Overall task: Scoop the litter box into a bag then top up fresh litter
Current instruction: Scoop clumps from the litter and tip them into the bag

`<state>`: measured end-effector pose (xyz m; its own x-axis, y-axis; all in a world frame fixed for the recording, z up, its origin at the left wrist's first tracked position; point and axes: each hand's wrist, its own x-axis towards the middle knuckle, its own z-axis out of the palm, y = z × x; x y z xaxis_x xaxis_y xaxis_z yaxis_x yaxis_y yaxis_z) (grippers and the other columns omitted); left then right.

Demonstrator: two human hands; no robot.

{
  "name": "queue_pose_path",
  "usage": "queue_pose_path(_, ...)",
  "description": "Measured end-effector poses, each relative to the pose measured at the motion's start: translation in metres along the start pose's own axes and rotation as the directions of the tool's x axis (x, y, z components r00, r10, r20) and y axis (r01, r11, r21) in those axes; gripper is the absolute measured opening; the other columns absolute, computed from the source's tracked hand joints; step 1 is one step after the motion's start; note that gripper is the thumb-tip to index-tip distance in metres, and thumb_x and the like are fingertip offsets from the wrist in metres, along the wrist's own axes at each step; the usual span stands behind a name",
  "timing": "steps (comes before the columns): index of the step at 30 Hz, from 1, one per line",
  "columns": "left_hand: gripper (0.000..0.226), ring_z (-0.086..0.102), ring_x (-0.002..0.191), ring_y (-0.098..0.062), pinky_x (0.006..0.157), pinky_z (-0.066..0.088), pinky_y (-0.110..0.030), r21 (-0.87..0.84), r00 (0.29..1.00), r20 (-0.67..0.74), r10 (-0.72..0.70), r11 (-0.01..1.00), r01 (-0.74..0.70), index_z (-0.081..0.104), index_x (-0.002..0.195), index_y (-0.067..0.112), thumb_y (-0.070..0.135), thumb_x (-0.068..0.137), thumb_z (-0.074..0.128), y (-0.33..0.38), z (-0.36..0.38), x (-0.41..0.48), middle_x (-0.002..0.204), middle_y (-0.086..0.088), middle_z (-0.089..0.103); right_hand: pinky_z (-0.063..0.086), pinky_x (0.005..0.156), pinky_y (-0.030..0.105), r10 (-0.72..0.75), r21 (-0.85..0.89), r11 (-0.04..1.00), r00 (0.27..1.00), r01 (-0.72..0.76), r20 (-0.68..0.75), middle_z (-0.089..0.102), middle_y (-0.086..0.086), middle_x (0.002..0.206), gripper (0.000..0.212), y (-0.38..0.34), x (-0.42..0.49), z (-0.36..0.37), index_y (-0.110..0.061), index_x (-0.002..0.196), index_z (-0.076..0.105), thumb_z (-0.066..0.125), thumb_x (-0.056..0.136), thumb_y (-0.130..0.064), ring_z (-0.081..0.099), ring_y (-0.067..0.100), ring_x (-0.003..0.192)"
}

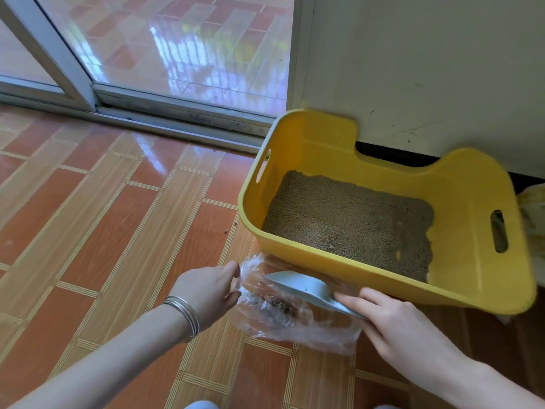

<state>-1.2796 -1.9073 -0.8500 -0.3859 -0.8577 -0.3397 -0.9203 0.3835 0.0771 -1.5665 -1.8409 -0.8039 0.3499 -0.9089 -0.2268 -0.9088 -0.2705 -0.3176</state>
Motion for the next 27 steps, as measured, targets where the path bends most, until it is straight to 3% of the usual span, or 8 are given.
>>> queue_pose_path(2,0.026,0.059,0.081,-0.008,0.065,0.052,-0.024,0.019,0.999,-0.025,0.023,1.000,-0.022,0.039,0.116,0.028,0.043,0.097,0.031,0.002,-0.010,0.000,0.099,0.014,0.061,0.041,0.069,0.015,0.019,0.252,0.967,0.999,-0.030,0.048,0.046,-0.027,0.090,0.040,-0.005,-0.005,-0.017,-0.046,0.126,0.049,0.052,0.092,-0.026,0.053,-0.001,0.077)
queue_pose_path(4,0.022,0.058,0.080,-0.007,0.064,0.050,-0.022,0.024,0.997,-0.073,0.029,0.999,-0.027,0.041,0.112,0.029,0.043,0.098,0.031,0.002,-0.025,0.002,0.098,0.014,0.060,0.038,0.066,0.009,0.045,0.385,0.922,0.999,-0.042,0.000,0.050,-0.032,0.090,0.036,-0.012,-0.005,-0.039,-0.045,0.119,0.054,0.055,0.090,-0.022,0.052,-0.008,0.078)
queue_pose_path(8,0.004,0.056,0.054,-0.013,0.040,0.042,-0.024,-0.007,0.912,-0.389,0.127,0.990,-0.141,0.057,0.085,0.021,0.023,0.086,0.059,-0.004,-0.053,0.010,0.070,0.009,0.060,0.034,0.045,0.012,0.229,0.667,0.732,0.972,-0.141,-0.045,0.062,-0.001,0.064,0.031,-0.005,0.001,-0.077,-0.040,0.097,0.065,0.059,0.087,-0.012,0.046,0.003,0.041)
queue_pose_path(10,0.011,0.055,0.050,-0.017,0.035,0.041,-0.024,0.003,0.831,-0.525,0.183,0.977,-0.214,0.058,0.078,0.018,0.023,0.086,0.051,-0.007,-0.061,0.015,0.064,0.006,0.058,0.035,0.043,0.014,0.309,0.681,0.706,0.950,-0.196,-0.048,0.060,0.002,0.057,0.024,0.013,0.011,-0.089,-0.038,0.094,0.065,0.059,0.087,-0.016,0.044,0.006,0.039)
queue_pose_path(15,0.027,0.060,0.071,-0.023,0.056,0.055,-0.035,0.089,0.753,-0.570,0.328,0.936,-0.340,0.064,0.087,0.013,0.023,0.088,0.039,0.007,-0.077,0.029,0.085,-0.002,0.064,0.034,0.041,0.014,0.394,0.507,0.757,0.907,-0.412,0.148,0.060,-0.004,0.054,0.011,0.082,0.051,-0.090,-0.024,0.092,0.066,0.055,0.091,-0.025,0.044,0.005,0.042)
queue_pose_path(20,0.033,0.059,0.082,-0.020,0.066,0.053,-0.033,0.129,0.790,-0.432,0.435,0.897,-0.423,0.062,0.094,0.018,0.033,0.093,0.033,0.021,-0.058,0.043,0.093,0.001,0.062,0.040,0.052,0.024,0.447,0.187,0.851,0.863,-0.491,0.237,0.063,-0.002,0.057,0.018,0.133,0.086,-0.062,-0.017,0.095,0.067,0.050,0.094,-0.024,0.052,0.009,0.047)
queue_pose_path(24,0.037,0.059,0.079,-0.016,0.075,0.041,-0.029,0.114,0.805,-0.384,0.451,0.889,-0.444,0.059,0.093,0.021,0.038,0.097,0.026,0.022,-0.045,0.048,0.088,0.006,0.061,0.039,0.052,0.026,0.446,-0.079,0.892,0.840,-0.445,0.310,0.058,-0.005,0.059,0.023,0.138,0.099,-0.052,-0.023,0.088,0.064,0.043,0.097,-0.030,0.049,0.010,0.050)
queue_pose_path(27,0.036,0.059,0.079,-0.016,0.077,0.036,-0.032,0.095,0.814,-0.361,0.456,0.886,-0.454,0.058,0.096,0.021,0.036,0.098,0.025,0.020,-0.043,0.051,0.089,0.006,0.061,0.035,0.048,0.023,0.374,-0.370,0.891,0.887,-0.263,0.271,0.053,-0.006,0.062,0.038,0.131,0.099,-0.053,-0.023,0.095,0.065,0.036,0.096,-0.047,0.046,0.009,0.052)
